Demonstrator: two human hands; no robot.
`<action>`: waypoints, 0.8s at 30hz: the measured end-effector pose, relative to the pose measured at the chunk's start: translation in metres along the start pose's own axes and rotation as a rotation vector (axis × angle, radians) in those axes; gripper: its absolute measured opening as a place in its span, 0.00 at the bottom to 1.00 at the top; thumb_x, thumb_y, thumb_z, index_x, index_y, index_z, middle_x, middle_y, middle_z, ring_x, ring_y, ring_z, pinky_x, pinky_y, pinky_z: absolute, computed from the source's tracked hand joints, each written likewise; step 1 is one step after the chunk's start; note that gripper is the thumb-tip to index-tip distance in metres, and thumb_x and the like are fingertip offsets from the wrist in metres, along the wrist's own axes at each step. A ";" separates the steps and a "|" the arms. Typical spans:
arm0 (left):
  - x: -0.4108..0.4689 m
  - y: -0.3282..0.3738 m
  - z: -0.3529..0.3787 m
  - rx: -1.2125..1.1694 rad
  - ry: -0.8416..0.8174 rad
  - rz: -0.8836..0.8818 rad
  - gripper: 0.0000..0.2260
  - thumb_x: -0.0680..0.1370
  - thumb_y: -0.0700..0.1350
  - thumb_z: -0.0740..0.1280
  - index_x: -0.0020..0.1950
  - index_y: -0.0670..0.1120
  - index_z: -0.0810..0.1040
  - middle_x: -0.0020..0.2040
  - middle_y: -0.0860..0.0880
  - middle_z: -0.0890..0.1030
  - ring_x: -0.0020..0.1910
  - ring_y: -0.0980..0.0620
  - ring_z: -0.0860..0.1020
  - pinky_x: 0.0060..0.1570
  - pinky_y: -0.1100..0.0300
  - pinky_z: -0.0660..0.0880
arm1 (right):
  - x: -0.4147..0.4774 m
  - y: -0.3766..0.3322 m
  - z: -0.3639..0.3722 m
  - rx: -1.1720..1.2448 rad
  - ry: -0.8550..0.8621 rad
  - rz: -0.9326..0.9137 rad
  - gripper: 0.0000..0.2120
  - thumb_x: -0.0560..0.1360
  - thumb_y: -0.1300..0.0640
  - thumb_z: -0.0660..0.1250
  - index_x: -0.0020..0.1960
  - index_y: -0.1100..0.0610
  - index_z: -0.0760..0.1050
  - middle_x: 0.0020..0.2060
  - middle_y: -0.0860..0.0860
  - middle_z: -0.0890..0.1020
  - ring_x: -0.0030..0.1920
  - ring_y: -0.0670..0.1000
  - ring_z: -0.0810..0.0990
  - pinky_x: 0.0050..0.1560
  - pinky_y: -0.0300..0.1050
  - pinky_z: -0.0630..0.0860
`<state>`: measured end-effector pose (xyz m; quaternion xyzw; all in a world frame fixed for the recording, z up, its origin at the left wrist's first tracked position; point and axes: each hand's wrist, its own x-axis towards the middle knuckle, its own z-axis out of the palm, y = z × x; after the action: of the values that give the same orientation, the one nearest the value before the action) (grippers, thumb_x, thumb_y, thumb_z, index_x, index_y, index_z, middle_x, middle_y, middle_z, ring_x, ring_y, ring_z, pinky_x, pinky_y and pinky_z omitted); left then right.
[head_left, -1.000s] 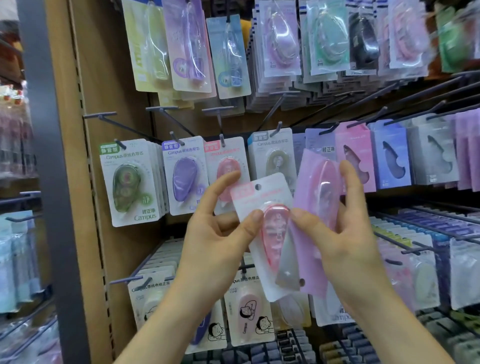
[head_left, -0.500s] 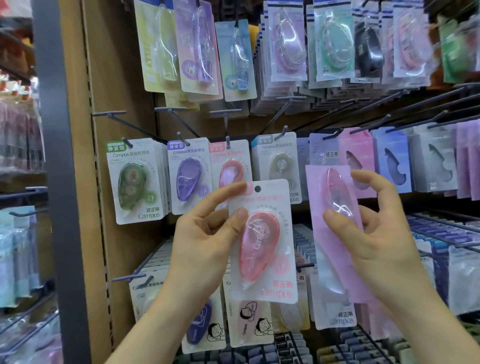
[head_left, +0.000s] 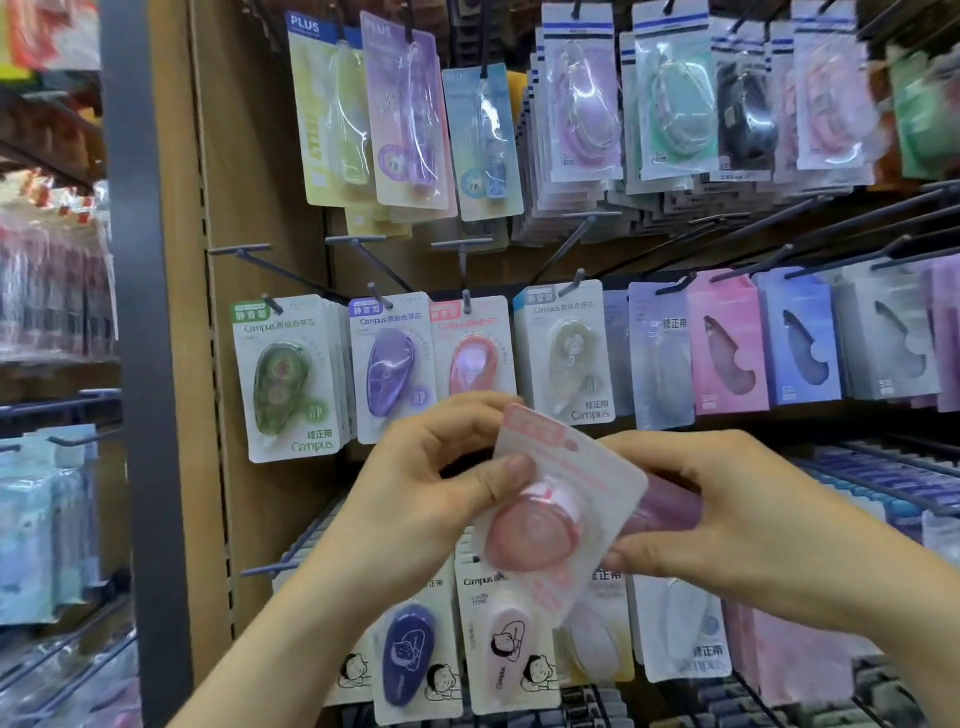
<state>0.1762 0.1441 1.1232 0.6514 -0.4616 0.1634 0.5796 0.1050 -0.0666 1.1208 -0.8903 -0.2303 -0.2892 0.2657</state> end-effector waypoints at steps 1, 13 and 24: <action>0.000 0.003 0.000 -0.013 -0.058 -0.037 0.07 0.69 0.39 0.72 0.47 0.43 0.85 0.52 0.47 0.85 0.53 0.47 0.83 0.55 0.56 0.79 | 0.003 -0.003 -0.001 -0.051 -0.031 -0.040 0.21 0.69 0.49 0.77 0.59 0.36 0.77 0.50 0.36 0.83 0.52 0.40 0.82 0.54 0.46 0.79; -0.005 0.011 -0.008 -0.255 0.168 -0.096 0.08 0.66 0.40 0.71 0.42 0.42 0.87 0.42 0.41 0.86 0.37 0.50 0.83 0.35 0.62 0.79 | 0.008 0.016 -0.047 0.448 0.168 -0.009 0.22 0.55 0.42 0.82 0.45 0.50 0.86 0.37 0.55 0.86 0.35 0.50 0.85 0.36 0.40 0.81; 0.033 0.010 -0.014 -0.162 0.422 -0.063 0.08 0.77 0.36 0.67 0.55 0.44 0.79 0.39 0.44 0.86 0.36 0.50 0.84 0.35 0.58 0.80 | 0.033 0.022 -0.025 0.737 0.730 0.040 0.06 0.71 0.63 0.71 0.41 0.53 0.80 0.27 0.44 0.81 0.26 0.40 0.75 0.28 0.31 0.73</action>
<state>0.1900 0.1440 1.1573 0.5681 -0.3213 0.2401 0.7186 0.1313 -0.0900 1.1516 -0.5831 -0.1922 -0.4755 0.6300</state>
